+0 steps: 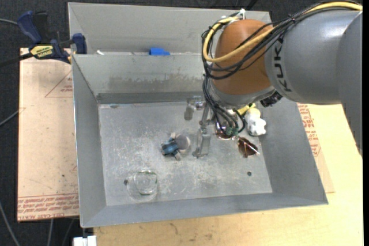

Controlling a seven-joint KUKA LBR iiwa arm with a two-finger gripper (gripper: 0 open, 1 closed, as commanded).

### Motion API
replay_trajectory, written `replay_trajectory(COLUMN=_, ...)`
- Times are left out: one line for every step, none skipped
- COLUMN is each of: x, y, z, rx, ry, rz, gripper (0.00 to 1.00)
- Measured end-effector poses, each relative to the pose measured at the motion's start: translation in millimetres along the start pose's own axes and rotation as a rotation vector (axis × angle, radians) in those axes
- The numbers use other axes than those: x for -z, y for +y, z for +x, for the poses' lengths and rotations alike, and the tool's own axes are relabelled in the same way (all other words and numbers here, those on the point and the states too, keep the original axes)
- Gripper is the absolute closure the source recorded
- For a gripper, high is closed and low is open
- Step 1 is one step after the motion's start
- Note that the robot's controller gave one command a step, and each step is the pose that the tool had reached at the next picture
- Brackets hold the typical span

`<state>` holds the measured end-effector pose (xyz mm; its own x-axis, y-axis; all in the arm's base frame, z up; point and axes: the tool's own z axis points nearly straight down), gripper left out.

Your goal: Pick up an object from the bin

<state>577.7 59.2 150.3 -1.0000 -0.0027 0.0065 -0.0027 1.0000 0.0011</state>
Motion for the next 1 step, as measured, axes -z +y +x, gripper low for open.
replay_trajectory(x=4.7, y=-0.2, z=-1.6, rx=-0.001, ry=-0.007, rz=0.0, gripper=0.0)
